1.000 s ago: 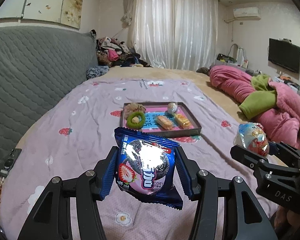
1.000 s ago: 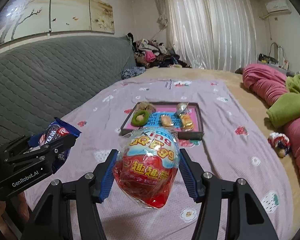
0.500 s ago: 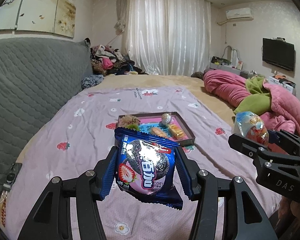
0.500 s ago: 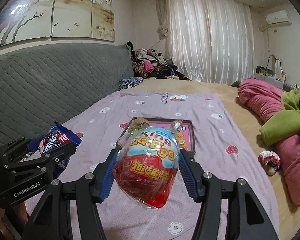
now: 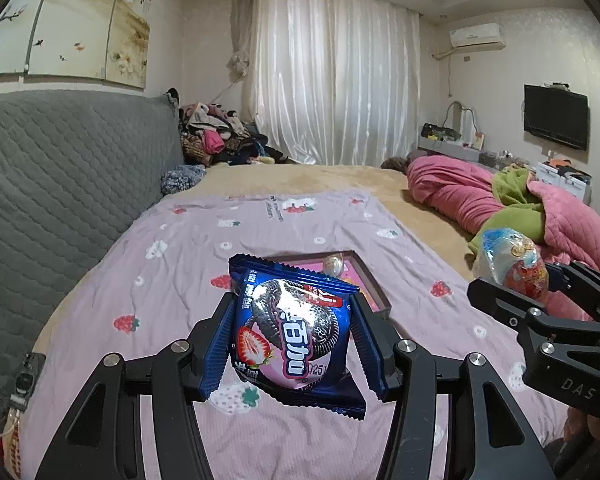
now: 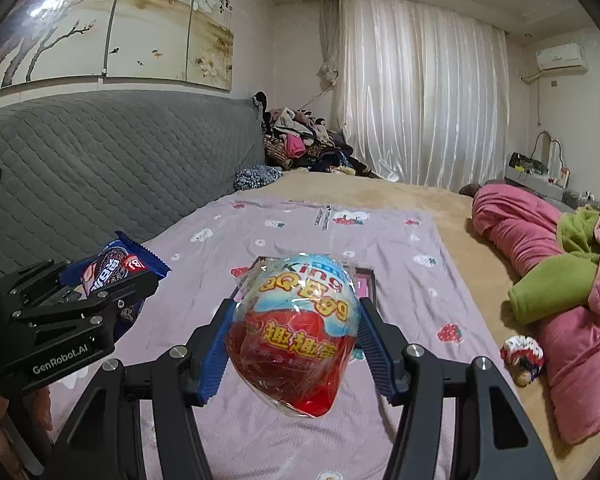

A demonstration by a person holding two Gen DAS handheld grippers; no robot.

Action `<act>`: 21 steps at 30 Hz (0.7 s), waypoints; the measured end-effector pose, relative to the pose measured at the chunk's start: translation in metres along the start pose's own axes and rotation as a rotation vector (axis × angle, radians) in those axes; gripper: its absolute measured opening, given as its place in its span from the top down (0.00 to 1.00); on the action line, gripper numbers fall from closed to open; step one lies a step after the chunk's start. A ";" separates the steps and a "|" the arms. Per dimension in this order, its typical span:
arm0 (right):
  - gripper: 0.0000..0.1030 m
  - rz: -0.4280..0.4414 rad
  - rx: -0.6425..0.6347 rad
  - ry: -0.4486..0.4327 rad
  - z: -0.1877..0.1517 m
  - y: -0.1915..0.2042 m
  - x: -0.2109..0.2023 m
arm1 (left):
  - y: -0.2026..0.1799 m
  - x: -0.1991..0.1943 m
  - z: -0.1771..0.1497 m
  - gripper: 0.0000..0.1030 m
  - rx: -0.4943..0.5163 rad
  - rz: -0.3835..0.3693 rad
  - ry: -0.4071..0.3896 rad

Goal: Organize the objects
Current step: 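Lift and carry the Oreo pack and egg candy over the tray with both tools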

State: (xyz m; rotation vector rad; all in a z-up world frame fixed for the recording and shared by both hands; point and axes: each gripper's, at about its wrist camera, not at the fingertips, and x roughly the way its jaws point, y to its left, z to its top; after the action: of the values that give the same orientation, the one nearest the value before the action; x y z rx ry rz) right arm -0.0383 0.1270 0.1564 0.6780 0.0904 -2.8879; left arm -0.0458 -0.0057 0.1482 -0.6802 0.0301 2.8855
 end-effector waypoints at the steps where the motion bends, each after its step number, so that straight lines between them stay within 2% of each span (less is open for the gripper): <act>1: 0.42 -0.001 -0.004 0.001 0.003 0.000 0.002 | 0.001 0.003 0.004 0.44 0.001 0.005 -0.001; 21: 0.42 -0.009 -0.080 -0.052 0.065 0.008 0.029 | 0.004 0.037 0.062 0.44 0.022 0.010 -0.037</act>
State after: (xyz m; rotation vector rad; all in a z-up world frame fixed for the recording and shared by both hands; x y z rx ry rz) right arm -0.0909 0.1084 0.2009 0.5894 0.2014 -2.8911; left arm -0.1066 0.0005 0.1870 -0.6239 0.0606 2.9026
